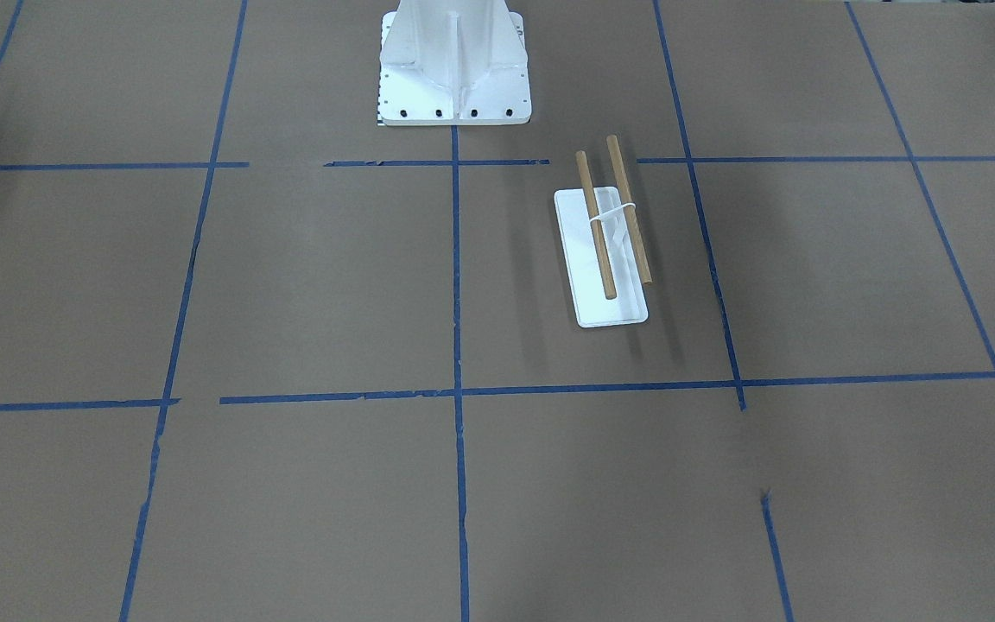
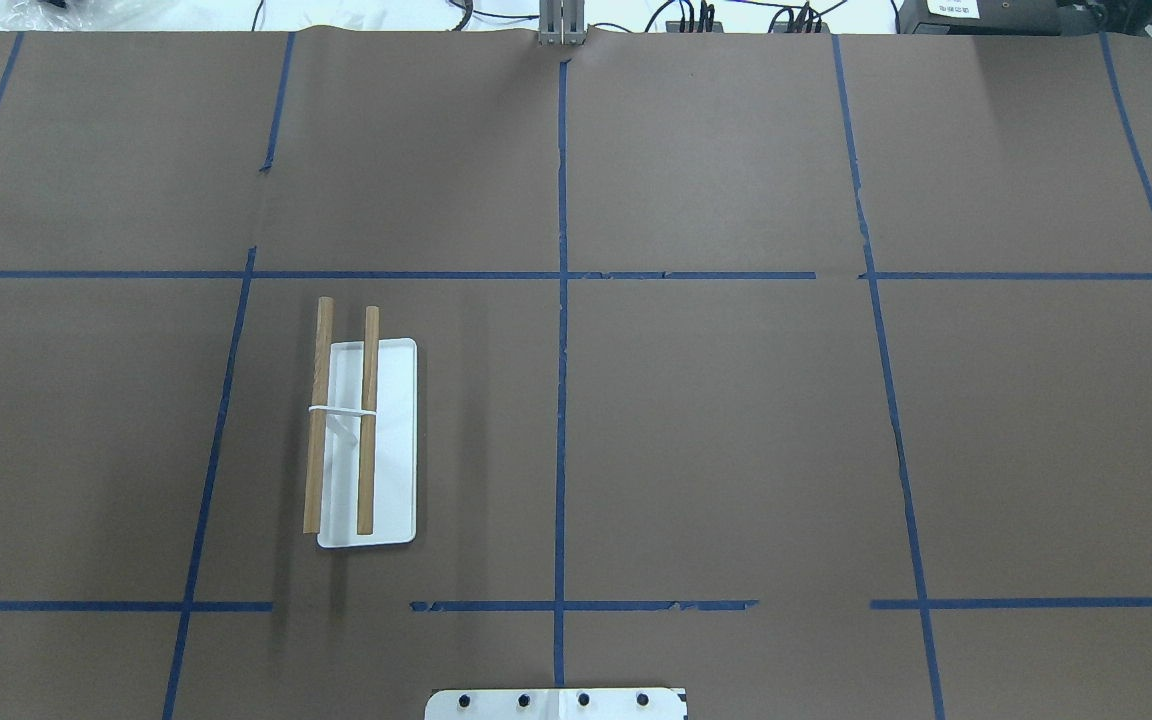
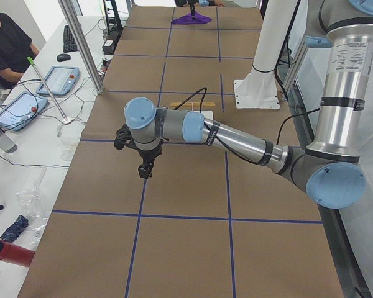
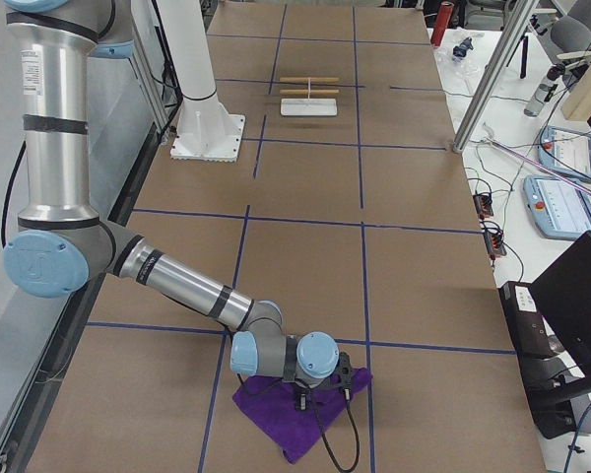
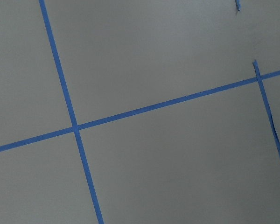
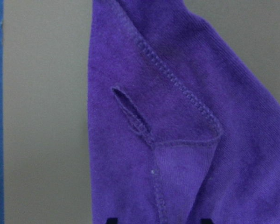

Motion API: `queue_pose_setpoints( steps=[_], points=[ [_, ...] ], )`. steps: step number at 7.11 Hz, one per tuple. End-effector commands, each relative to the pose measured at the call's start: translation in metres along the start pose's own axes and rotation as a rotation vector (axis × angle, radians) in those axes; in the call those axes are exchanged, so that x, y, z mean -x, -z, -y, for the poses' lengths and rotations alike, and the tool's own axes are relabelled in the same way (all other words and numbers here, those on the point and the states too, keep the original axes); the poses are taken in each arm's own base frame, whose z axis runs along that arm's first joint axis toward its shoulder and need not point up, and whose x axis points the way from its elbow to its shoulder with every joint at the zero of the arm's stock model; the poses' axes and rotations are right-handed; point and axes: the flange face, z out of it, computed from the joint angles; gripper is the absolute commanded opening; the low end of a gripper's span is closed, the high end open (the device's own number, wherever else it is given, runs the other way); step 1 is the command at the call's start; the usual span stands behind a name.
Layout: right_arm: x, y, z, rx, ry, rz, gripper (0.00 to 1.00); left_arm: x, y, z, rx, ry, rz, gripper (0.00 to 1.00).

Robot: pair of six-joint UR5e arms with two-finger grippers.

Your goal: Hang towel on rack

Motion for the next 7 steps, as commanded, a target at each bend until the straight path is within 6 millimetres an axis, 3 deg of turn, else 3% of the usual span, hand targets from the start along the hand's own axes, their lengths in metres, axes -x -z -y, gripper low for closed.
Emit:
queue_pose_setpoints(
  steps=[1,2,3,4,5,6,7],
  points=[
    [-0.005,-0.006,-0.009,0.014,-0.013,0.001,0.53,0.0,0.0,0.0,0.0,-0.002,0.0,1.0],
    [-0.005,-0.006,-0.009,0.014,-0.013,0.001,0.35,0.0,-0.001,0.002,0.002,-0.002,0.0,1.0],
    [-0.006,-0.008,-0.011,0.018,-0.015,-0.001,0.32,0.0,0.001,0.002,-0.001,-0.003,0.0,1.0],
    [-0.006,-0.008,-0.011,0.018,-0.015,-0.001,0.11,-0.001,0.001,0.002,-0.002,-0.004,0.0,1.0],
    [-0.005,-0.006,-0.009,0.014,-0.01,-0.003,0.0,-0.001,0.0,0.003,-0.001,-0.005,0.0,1.0],
    [0.003,0.002,-0.003,-0.006,0.011,0.005,0.0,-0.002,0.001,0.003,-0.003,-0.008,0.0,1.0],
    [0.033,0.03,0.013,-0.066,0.068,0.021,0.0,-0.003,0.002,0.004,-0.003,-0.008,0.0,1.0]
  ],
)
